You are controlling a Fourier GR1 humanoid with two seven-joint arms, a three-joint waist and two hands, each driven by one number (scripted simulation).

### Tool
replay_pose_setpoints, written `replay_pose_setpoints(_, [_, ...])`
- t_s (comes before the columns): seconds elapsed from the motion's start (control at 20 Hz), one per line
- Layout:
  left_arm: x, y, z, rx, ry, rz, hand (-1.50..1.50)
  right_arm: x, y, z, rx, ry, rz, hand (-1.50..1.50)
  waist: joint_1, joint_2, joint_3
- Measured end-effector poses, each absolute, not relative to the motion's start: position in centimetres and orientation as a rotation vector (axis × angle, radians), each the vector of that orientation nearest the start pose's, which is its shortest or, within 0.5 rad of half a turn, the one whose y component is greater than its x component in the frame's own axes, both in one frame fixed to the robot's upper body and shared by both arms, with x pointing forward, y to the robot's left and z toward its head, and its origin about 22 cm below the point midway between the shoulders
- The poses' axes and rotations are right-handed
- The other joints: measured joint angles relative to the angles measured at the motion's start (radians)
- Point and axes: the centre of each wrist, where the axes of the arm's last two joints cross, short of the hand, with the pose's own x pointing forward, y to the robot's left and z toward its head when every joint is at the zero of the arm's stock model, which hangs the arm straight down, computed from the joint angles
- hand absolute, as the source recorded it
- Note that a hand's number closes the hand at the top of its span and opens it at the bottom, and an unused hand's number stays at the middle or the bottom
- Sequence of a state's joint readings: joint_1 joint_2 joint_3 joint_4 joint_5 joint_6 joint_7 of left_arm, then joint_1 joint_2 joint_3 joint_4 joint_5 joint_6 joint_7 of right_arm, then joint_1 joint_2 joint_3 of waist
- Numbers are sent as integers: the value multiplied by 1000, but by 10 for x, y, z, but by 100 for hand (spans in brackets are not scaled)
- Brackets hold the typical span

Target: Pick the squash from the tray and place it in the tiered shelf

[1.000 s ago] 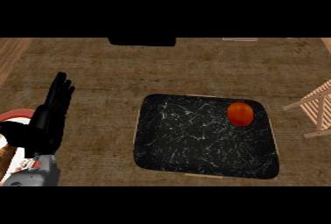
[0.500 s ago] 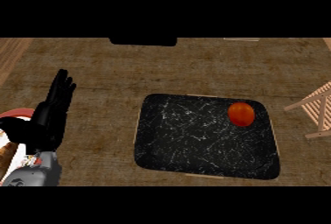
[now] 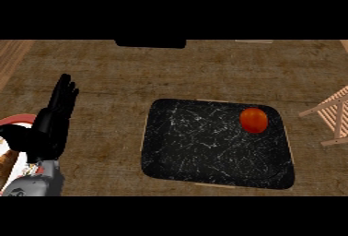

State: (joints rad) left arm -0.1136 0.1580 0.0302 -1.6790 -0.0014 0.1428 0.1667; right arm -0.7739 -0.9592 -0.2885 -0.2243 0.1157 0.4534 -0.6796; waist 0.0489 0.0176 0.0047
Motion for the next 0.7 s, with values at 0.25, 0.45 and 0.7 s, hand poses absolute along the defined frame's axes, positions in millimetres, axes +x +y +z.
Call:
replay_pose_setpoints(0.25, [270,258,67,209,-1629,4,0,310,-554,156,-405,-1753,276,-150,-4,1,1])
replay_pose_setpoints(0.45, [269,260,65,211,-1629,15,0,303,-564,173,-363,-1786,182,-150,-7,1,1])
replay_pose_setpoints(0.7, [268,260,59,212,-1628,19,0,283,-584,193,-356,-1791,36,-150,-6,4,2])
